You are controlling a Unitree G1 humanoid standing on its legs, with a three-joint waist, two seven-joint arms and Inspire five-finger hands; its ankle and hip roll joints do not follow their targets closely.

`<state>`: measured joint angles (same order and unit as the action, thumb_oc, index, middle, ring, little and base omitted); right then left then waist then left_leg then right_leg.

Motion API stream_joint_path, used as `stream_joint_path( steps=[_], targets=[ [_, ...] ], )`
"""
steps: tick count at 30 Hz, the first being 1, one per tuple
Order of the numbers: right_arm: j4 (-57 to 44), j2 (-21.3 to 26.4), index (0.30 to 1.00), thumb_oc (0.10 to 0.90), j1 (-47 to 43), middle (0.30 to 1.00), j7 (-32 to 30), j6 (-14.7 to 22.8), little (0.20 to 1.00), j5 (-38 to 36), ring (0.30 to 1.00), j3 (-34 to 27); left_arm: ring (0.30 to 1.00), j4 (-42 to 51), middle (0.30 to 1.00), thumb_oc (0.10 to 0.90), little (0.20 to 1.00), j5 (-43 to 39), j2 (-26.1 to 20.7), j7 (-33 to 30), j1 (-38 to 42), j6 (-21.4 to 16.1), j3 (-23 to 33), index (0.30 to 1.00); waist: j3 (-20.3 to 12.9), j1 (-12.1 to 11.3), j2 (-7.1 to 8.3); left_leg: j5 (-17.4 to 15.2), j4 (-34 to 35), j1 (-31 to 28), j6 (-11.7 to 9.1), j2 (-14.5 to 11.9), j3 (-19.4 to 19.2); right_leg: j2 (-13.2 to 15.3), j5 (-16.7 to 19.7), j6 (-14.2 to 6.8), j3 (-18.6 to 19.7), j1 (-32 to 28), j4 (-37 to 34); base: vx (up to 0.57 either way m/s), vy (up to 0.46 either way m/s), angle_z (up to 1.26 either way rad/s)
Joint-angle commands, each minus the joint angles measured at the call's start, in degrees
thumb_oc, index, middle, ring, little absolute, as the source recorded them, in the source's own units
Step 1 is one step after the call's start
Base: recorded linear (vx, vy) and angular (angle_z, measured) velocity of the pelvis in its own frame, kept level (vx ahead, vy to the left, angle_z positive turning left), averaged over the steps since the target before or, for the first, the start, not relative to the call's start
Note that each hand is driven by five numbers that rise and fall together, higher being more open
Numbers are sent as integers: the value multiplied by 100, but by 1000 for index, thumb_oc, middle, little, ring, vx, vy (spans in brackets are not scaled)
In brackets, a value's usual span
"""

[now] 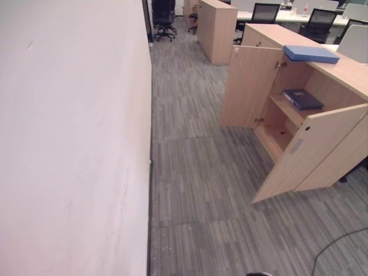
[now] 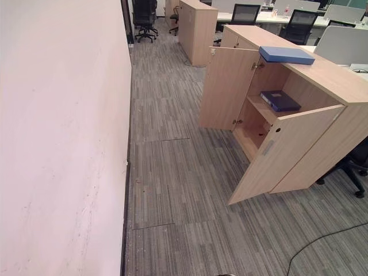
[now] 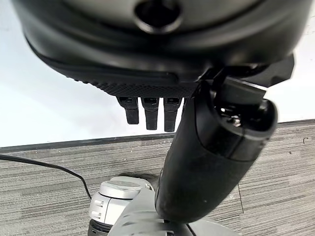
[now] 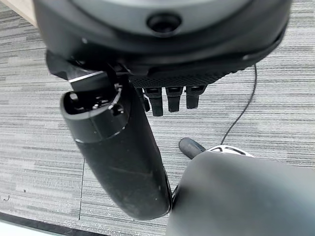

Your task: Put the empty folder in the office cabinet

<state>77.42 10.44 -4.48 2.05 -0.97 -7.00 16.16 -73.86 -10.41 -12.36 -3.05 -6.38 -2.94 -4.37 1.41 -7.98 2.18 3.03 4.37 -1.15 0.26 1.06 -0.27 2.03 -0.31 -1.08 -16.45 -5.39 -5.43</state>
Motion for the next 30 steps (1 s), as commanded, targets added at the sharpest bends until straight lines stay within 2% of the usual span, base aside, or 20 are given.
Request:
stream_joint_path(
  steps=[1,13,22,30],
  targets=[
    [186,63,900,800,-292,900,21,52,900,-166,900,57,900,-436,900,800,900,-152,-69,80,245,-105,86,900,12,-80,99,-463,63,-322,-137,61,544,227,74,-439,-226,88,43,0,0,0],
    [159,113,900,800,-292,900,76,40,900,-79,900,115,900,-392,900,800,900,-10,-91,276,301,-103,-134,900,20,9,77,-487,63,-327,-143,48,518,214,81,-433,-188,112,43,0,0,0],
    [25,192,900,800,-261,900,65,60,900,-7,900,116,900,-554,900,800,900,-70,-42,367,289,-29,-44,900,17,44,22,-504,63,-337,-146,35,492,208,61,-430,-175,104,43,0,0,0],
    [-18,217,900,800,-200,900,-19,107,900,-337,900,-153,900,-574,900,800,900,-145,-26,313,252,-54,21,900,12,100,-10,-519,63,-380,-152,24,484,198,36,-421,-174,73,43,0,0,0]
  ],
)
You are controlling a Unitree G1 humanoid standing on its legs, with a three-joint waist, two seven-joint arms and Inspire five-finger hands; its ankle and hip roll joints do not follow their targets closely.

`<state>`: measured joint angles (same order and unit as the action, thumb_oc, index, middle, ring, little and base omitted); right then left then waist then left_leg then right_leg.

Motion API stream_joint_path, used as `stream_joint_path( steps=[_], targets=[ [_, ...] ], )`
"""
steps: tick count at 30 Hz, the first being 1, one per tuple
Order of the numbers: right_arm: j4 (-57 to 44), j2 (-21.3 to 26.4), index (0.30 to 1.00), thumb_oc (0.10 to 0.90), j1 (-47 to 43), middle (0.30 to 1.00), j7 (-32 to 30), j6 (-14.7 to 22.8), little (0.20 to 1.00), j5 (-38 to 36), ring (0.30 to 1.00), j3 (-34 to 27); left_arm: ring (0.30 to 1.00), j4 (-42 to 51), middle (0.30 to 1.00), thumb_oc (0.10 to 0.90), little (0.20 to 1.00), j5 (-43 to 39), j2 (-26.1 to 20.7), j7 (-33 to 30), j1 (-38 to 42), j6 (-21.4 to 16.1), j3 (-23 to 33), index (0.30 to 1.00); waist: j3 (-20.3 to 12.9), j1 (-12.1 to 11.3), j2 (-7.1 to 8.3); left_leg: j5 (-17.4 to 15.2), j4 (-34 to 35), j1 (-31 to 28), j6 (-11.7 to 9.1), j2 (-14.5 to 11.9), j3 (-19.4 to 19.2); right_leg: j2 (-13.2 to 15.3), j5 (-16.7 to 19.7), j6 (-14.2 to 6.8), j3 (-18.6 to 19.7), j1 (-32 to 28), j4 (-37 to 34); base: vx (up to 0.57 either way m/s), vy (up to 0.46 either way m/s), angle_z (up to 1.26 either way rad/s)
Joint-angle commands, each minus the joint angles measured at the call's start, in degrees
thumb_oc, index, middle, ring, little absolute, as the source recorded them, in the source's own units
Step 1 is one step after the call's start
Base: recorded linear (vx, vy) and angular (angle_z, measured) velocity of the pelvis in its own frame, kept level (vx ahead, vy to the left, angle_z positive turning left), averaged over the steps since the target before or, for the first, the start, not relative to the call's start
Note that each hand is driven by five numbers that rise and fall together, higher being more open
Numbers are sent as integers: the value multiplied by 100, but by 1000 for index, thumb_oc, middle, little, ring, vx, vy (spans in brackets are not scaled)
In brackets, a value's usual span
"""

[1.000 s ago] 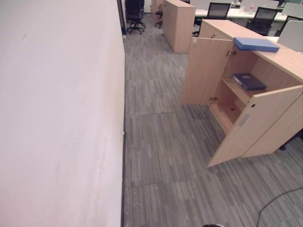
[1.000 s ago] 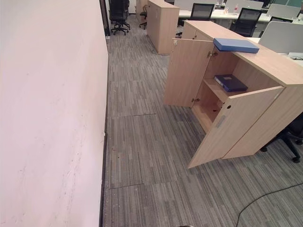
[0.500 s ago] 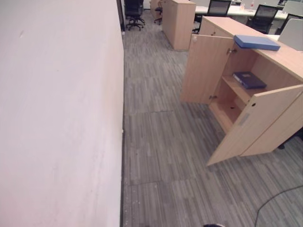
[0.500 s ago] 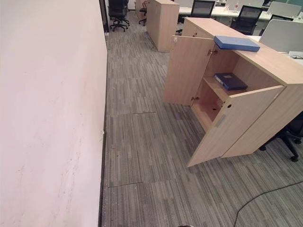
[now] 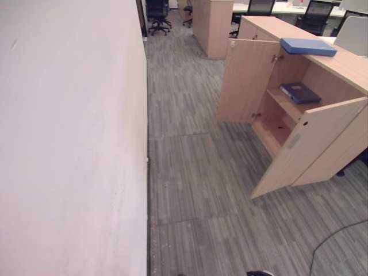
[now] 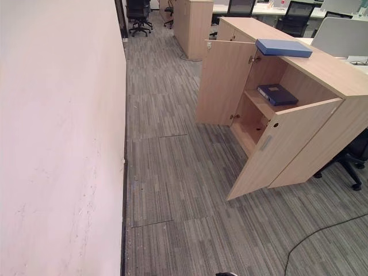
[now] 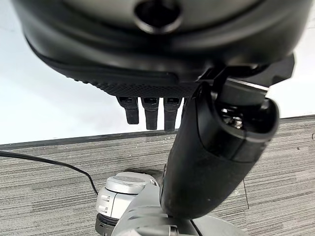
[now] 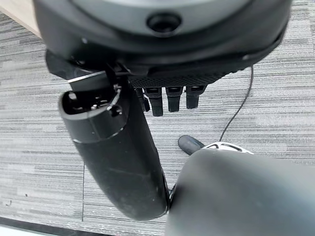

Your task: Put the empty folder in the office cabinet

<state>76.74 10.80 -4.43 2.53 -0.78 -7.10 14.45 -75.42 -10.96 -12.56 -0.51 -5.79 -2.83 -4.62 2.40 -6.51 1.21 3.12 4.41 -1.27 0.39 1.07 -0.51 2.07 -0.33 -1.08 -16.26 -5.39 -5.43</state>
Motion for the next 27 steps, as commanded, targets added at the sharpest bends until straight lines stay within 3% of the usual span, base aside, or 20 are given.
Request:
stream_joint_path(
  steps=[1,2,3,12,16,17,18,19,20,21,23,26,27],
  targets=[
    [35,173,900,800,-179,900,-211,141,900,-612,900,-215,900,-430,900,800,900,-119,10,11,179,-63,67,900,-92,6,71,-540,59,-374,-163,17,486,188,33,-422,-163,72,43,0,0,0],
    [34,173,900,800,-178,900,-212,140,900,-613,900,-216,900,-431,900,800,900,-119,10,11,179,-63,66,900,-91,3,71,-541,59,-376,-163,16,484,188,33,-422,-161,71,43,0,0,0],
    [94,141,900,800,-145,900,-319,208,900,-1113,900,-582,900,-453,900,800,900,-189,32,-62,158,-67,151,900,-101,70,44,-563,59,-395,-162,13,447,172,23,-418,-128,67,43,0,0,0],
    [320,162,900,800,-142,900,-231,121,900,-1499,900,-763,900,-481,900,800,900,-363,68,-147,202,-81,201,900,-17,132,3,-618,6,-424,-119,-12,405,124,-13,-363,-28,78,43,11,-17,-4],
    [324,246,900,800,-228,900,-249,109,900,-1418,900,-705,900,-372,900,800,900,-476,72,-201,323,-111,144,900,245,103,131,-958,-1322,334,-244,171,228,221,-19,-263,-63,146,50,-70,-64,-7],
    [325,246,900,800,-229,900,-249,109,900,-1418,900,-706,900,-373,900,800,900,-477,72,-201,325,-111,144,900,233,108,127,-986,-1378,377,-244,167,232,217,-19,-262,-68,162,52,-13,-106,-8],
    [340,275,900,800,-247,900,-257,102,900,-1332,900,-671,900,-286,900,800,900,-467,89,-234,336,-141,124,900,372,60,167,-936,-2281,701,-415,149,146,202,-116,-185,-119,80,58,12,-119,4],
    [347,299,900,800,-264,900,-261,97,900,-1268,900,-640,900,-238,900,800,900,-445,84,-253,337,-152,118,900,459,19,168,-817,-2858,889,-506,89,122,172,-162,-126,-131,-16,50,29,-195,-5],
    [293,342,900,800,-315,900,-312,90,900,-1140,900,-548,900,-80,900,800,900,-395,73,-332,348,-177,102,900,639,-62,185,-157,-4029,1484,-660,163,321,148,-216,-37,-192,-134,47,28,-138,-12],
    [275,372,900,800,-337,900,-324,93,900,-1079,900,-490,900,-23,900,800,900,-378,69,-357,363,-196,70,900,717,-105,185,84,-4305,1717,-725,212,373,160,-232,-22,-191,-169,49,23,-98,-3],
    [270,404,900,800,-385,900,-337,81,900,-916,900,-373,900,31,900,800,900,-390,81,-376,326,-216,62,900,730,-153,117,228,-4132,1951,-702,154,438,139,-278,-10,-191,-180,59,81,-3,13],
    [325,427,900,800,-426,900,-338,80,900,-789,900,-324,900,-39,900,800,900,-444,75,-400,226,-220,164,900,733,-333,124,17,-3226,2018,-594,17,460,161,-348,-77,-116,-284,49,198,42,-17],
    [367,436,900,800,-442,900,-340,94,900,-710,900,-300,900,-132,900,800,900,-593,74,-436,165,-226,286,900,719,-416,81,120,-2076,1993,-628,-352,575,138,-435,-169,-47,-349,43,198,65,-7]
  ],
)
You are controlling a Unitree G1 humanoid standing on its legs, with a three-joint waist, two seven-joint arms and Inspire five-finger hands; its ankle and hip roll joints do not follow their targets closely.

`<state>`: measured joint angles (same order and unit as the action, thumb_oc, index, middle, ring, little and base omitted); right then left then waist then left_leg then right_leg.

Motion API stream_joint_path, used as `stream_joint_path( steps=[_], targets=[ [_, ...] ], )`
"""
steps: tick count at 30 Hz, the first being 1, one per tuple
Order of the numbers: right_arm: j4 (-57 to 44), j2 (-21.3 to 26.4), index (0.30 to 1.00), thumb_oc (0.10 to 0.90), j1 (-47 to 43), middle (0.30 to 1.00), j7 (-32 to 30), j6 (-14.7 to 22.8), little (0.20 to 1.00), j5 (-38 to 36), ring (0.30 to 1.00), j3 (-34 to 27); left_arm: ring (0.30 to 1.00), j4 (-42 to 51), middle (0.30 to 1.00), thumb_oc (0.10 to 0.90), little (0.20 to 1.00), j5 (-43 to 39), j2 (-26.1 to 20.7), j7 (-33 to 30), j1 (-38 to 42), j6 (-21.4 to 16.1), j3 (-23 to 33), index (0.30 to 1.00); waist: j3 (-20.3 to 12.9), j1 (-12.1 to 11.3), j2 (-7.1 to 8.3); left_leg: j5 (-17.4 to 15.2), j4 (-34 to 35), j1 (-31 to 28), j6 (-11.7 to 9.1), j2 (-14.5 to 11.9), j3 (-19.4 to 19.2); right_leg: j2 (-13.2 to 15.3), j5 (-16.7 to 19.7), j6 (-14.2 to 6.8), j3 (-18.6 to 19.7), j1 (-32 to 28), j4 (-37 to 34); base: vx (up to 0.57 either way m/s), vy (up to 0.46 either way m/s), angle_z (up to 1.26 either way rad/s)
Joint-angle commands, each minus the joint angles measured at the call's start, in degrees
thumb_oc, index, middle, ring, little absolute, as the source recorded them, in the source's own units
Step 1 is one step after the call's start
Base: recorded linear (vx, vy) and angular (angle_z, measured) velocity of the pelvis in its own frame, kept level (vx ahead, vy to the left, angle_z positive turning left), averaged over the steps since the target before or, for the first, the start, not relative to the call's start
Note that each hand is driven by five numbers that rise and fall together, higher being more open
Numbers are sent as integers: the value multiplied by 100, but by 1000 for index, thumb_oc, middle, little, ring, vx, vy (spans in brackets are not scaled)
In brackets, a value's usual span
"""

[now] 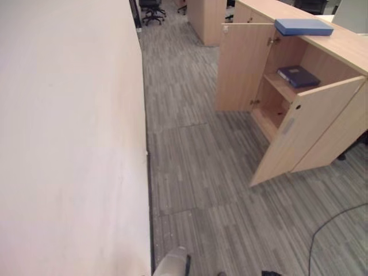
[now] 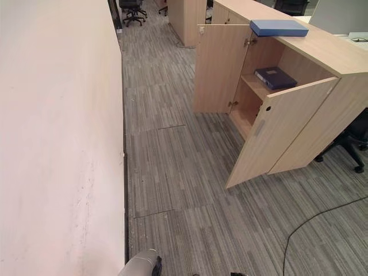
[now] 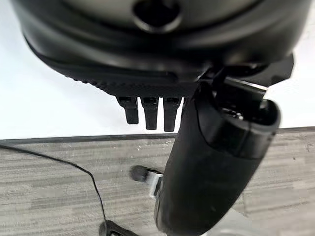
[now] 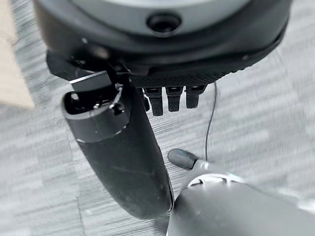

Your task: Put the empty folder in the office cabinet

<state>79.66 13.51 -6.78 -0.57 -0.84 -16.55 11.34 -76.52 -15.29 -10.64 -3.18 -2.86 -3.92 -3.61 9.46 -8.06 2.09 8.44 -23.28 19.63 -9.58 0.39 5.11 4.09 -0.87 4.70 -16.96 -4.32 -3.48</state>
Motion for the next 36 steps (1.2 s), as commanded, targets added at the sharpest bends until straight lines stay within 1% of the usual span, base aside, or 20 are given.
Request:
stream_joint_path(
  steps=[1,2,3,5,7,10,13,15,16,17,20,21,23,25,27,28,29,30,32,36],
  targets=[
    [76,165,900,800,-206,900,-29,101,900,235,900,13,900,-24,900,800,900,-161,-118,-170,-129,-118,185,900,26,-267,4,-382,755,-144,364,-281,2,-53,-385,-743,31,-469,-152,267,135,-7],
    [88,174,900,800,-229,900,-64,98,900,275,900,17,900,-71,900,800,900,-272,-103,-227,-147,-140,229,900,45,-283,-98,115,1658,-174,255,-800,39,-77,-510,-798,80,-574,-152,265,184,-6],
    [109,178,900,800,-207,900,-79,83,900,317,900,0,900,-107,900,800,900,-319,-57,-250,-189,-144,248,900,65,-281,-152,394,2275,-170,178,-1246,-109,-51,-615,-858,139,-682,-152,331,235,-22],
    [149,162,900,800,-51,900,-45,105,900,410,900,-62,900,-215,900,800,900,-291,12,-224,-317,-119,361,900,-102,-330,-309,574,2802,-544,53,-1447,-98,-137,-705,-943,253,-837,-152,323,233,-35],
    [190,150,900,800,22,900,-14,87,900,442,900,-112,900,-257,900,800,900,-270,-2,-217,-341,-104,404,900,-196,-332,-333,593,2773,-598,-9,-1400,-138,-80,-720,-986,259,-869,-152,260,200,-36],
    [211,124,900,800,7,900,-9,60,900,487,900,-81,900,-187,900,800,900,-259,-102,-227,-257,-146,368,900,-222,-417,-205,278,2226,-343,156,-1075,-169,306,-649,-1154,219,-819,-152,237,291,-21],
    [107,95,900,800,-199,900,2,27,900,516,900,-41,900,-141,900,800,900,-155,-224,-278,-127,-163,291,900,-284,-475,25,-517,1092,246,447,-459,-507,997,-271,-1458,71,-559,-152,192,384,-7],
    [28,90,900,800,-307,900,-11,33,900,512,900,-48,900,-112,900,800,900,-120,-229,-293,-78,-182,265,900,-328,-518,56,-767,881,335,581,-306,-642,1255,-151,-1564,-13,-487,-57,203,338,-15],
    [-53,86,900,800,-360,900,-13,36,900,538,900,-74,900,-66,900,800,900,-66,-242,-272,-28,-183,225,900,-367,-554,71,-943,775,346,740,-124,-763,1569,60,-1675,-108,-431,149,183,259,-6],
    [-53,87,900,800,-360,900,-12,36,900,538,900,-75,900,-67,900,800,900,-66,-241,-272,-27,-183,225,900,-385,-552,77,-925,794,360,744,-119,-764,1574,67,-1677,-108,-409,148,264,339,0],
    [-144,100,900,800,-340,900,-4,30,900,573,900,-114,900,3,900,800,900,31,-299,-264,-35,-153,192,900,-497,-593,68,-1032,1234,-235,1127,419,-831,2480,1240,-1692,-307,-78,1361,309,404,23],
    [-217,80,900,800,-324,900,-31,39,900,567,900,-66,900,6,900,800,900,46,-350,-272,-88,-104,216,900,-487,-571,-46,-1136,1697,-754,1287,602,-720,2846,1804,-1687,-266,151,2297,377,503,49],
    [-267,24,900,800,-303,900,-67,59,900,546,900,-4,900,-15,900,800,900,52,-402,-262,-162,-66,258,900,-393,-547,-123,-1088,2155,-1271,1407,645,-669,3019,2124,-1726,-364,406,2871,367,302,64],
    [-317,17,900,800,-331,900,-86,83,900,450,900,-11,900,-23,900,800,900,33,-413,-242,-204,-71,242,900,-180,-419,-244,-1052,2420,-1707,1412,460,-556,2447,1470,-1571,-335,1126,2981,316,-14,31],
    [-350,33,900,800,-440,900,-89,106,900,239,900,-60,900,-30,900,800,900,-27,-396,-252,-219,-76,247,900,51,-238,-374,-1129,2436,-2028,1342,320,-429,1807,1115,-1476,-378,1692,2597,252,-113,-38],
    [-308,47,900,800,-472,900,-98,135,900,199,900,-50,900,-77,900,800,900,2,-346,-231,-242,-68,270,900,170,-50,-307,-1164,2490,-2311,1297,407,-252,1162,1158,-1403,-580,2086,1683,238,-83,-19],
    [-306,48,900,800,-473,900,-98,136,900,198,900,-47,900,-78,900,800,900,3,-343,-231,-243,-68,272,900,183,-36,-333,-1169,2499,-2338,1288,378,-237,1129,1176,-1397,-614,2028,1629,365,-148,-26],
    [-256,60,900,800,-482,900,-105,136,900,199,900,-55,900,-125,900,800,900,52,-327,-178,-260,-49,340,900,201,42,-214,-1301,2577,-2560,1245,468,-50,809,1317,-1512,-787,2164,914,331,-137,27],
    [-204,60,900,800,-447,900,-116,141,900,182,900,-120,900,-168,900,800,900,89,-334,-145,-287,-26,448,900,116,10,-117,-1454,2592,-2675,1182,492,93,709,1242,-1471,-937,1921,327,359,-163,105],
    [-88,48,900,800,-271,900,-116,144,900,188,900,-191,900,-309,900,800,900,-147,-231,-210,-413,-15,752,900,-187,-89,-181,-1841,2494,-2917,1053,244,88,542,831,-1289,-1144,1519,391,396,-117,74]
  ],
)
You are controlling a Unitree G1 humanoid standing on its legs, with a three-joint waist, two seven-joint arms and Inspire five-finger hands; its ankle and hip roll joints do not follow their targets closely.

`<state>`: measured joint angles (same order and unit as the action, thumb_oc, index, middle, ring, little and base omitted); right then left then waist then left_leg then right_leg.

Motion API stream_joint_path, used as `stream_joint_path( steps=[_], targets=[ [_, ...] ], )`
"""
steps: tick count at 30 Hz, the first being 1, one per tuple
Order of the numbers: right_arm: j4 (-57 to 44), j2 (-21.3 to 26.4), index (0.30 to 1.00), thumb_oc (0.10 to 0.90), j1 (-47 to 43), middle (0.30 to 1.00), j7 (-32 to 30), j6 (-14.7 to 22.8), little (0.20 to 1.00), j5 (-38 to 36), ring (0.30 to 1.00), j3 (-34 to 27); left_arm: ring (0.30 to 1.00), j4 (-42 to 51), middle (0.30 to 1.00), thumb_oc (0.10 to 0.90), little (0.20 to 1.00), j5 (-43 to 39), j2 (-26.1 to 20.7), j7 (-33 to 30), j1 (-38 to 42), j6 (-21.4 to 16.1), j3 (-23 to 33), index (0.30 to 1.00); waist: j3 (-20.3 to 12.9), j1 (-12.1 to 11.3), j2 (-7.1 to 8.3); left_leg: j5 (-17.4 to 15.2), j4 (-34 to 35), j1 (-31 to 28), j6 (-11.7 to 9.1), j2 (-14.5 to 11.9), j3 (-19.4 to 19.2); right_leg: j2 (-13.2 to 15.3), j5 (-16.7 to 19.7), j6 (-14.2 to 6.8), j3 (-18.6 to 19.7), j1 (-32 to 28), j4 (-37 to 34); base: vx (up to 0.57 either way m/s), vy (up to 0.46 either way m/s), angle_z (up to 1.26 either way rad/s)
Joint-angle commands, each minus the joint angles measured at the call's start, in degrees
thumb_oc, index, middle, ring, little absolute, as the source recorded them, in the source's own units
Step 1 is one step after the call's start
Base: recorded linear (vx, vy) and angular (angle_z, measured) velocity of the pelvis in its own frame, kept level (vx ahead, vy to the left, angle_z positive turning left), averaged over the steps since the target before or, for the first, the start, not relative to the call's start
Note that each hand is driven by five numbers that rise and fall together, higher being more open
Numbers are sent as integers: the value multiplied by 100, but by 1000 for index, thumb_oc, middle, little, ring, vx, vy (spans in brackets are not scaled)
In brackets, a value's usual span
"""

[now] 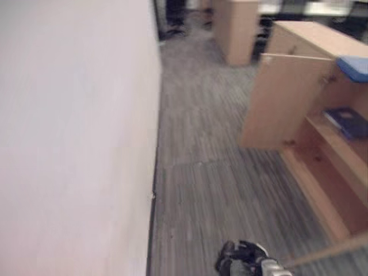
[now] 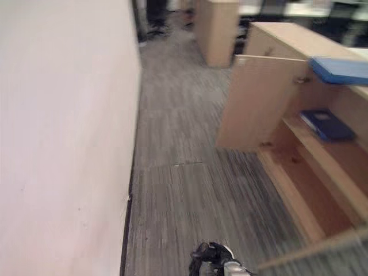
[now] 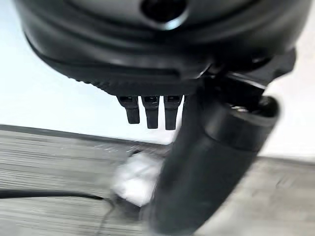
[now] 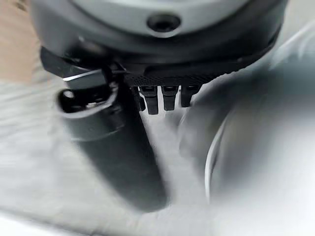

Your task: Put the empty folder in the office cabinet

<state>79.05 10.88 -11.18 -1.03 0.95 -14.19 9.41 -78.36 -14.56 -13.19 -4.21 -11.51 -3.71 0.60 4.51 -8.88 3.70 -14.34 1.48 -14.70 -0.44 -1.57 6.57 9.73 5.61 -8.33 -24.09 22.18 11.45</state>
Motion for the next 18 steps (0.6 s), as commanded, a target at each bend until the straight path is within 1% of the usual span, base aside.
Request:
stream_joint_path(
  steps=[1,3,4,5,10,14,18],
  targets=[
    [-23,334,900,800,252,900,-74,-43,900,-37,900,-7,900,-112,900,800,900,-445,42,-159,464,-37,465,900,264,2,-378,371,-89,482,64,342,-14,-8,38,74,-531,-1196,-910,308,-105,-13],
    [-25,336,900,800,253,900,-74,-43,900,-37,900,-5,900,-110,900,800,900,-446,44,-159,462,-36,465,900,264,12,-383,368,-91,481,62,337,-5,-7,28,74,-540,-1199,-901,168,-61,-13],
    [-61,382,900,800,276,900,-96,-40,900,-85,900,-30,900,-77,900,800,900,-476,73,-185,527,-51,397,900,251,93,-419,367,-111,472,-1,230,51,2,-121,124,-562,-1178,-697,200,-68,-19],
    [-89,399,900,800,283,900,-102,-40,900,-104,900,-19,900,-25,900,800,900,-473,73,-201,576,-79,327,900,260,128,-438,351,-116,469,-16,191,75,24,-190,142,-561,-1145,-568,248,-72,3],
    [-284,497,900,800,200,900,-167,-10,900,-164,900,-9,900,383,900,800,900,-393,18,-250,865,-193,-47,900,399,236,-528,378,-1,484,-18,118,171,246,-475,246,-548,-857,129,86,-10,-13],
    [-325,510,900,800,159,900,-197,-11,900,-171,900,23,900,435,900,800,900,-271,-13,-257,1009,-204,-237,900,476,310,-516,453,75,512,-40,67,194,312,-583,290,-553,-754,325,34,-24,10],
    [-368,473,900,800,179,900,-177,-14,900,-131,900,108,900,342,900,800,900,-165,-46,-261,990,-169,-248,900,482,327,-490,480,156,481,-37,15,209,289,-593,292,-550,-716,345,28,-29,-2]
  ],
)
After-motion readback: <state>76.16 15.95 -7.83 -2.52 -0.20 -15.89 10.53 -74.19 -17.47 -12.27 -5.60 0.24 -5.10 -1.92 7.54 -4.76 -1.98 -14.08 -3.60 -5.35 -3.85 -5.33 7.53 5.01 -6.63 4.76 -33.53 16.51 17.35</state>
